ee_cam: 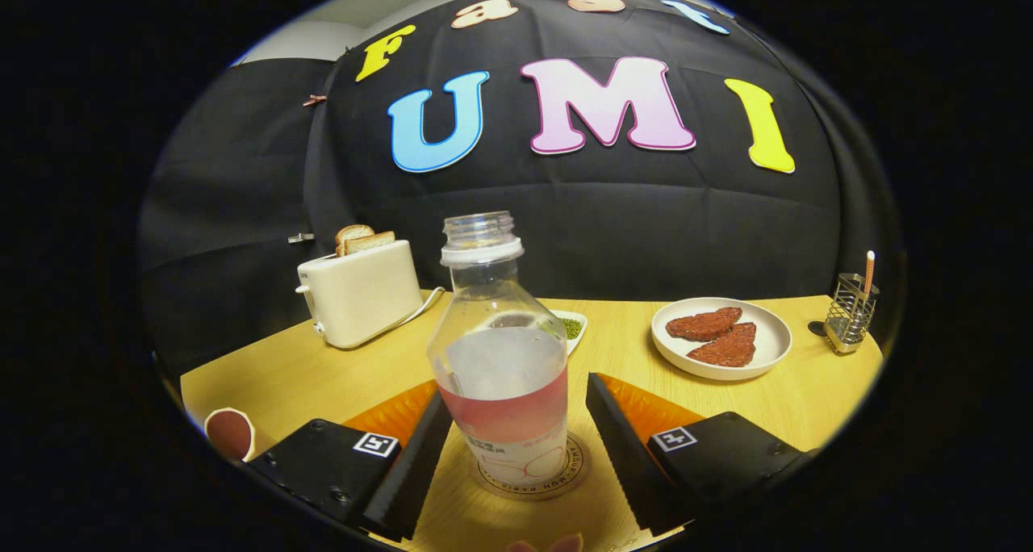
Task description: Take the bottle from table, then pour the juice into the cup, finally place the bottle on the coaster
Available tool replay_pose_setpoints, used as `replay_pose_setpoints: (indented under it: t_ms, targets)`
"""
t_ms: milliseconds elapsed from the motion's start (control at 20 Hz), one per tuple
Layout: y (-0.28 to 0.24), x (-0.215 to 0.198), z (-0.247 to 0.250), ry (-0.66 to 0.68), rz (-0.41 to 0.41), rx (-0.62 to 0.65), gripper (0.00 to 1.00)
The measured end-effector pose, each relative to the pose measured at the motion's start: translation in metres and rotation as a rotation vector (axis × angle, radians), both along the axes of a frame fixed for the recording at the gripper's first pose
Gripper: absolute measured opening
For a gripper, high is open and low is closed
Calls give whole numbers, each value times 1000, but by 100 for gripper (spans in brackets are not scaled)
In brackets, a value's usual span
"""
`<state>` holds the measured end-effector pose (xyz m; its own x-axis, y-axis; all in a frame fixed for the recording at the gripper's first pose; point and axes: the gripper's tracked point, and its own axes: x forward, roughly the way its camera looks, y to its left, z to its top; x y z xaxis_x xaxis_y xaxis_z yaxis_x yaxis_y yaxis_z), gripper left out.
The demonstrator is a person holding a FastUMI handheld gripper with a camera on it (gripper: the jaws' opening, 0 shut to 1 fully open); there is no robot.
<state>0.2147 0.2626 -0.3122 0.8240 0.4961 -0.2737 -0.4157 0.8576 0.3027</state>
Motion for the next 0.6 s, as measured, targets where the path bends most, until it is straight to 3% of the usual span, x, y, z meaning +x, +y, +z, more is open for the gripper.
replay_pose_setpoints:
  t_ms: [600]
  targets:
    - [-36,-56,90,-73,-9,6,98]
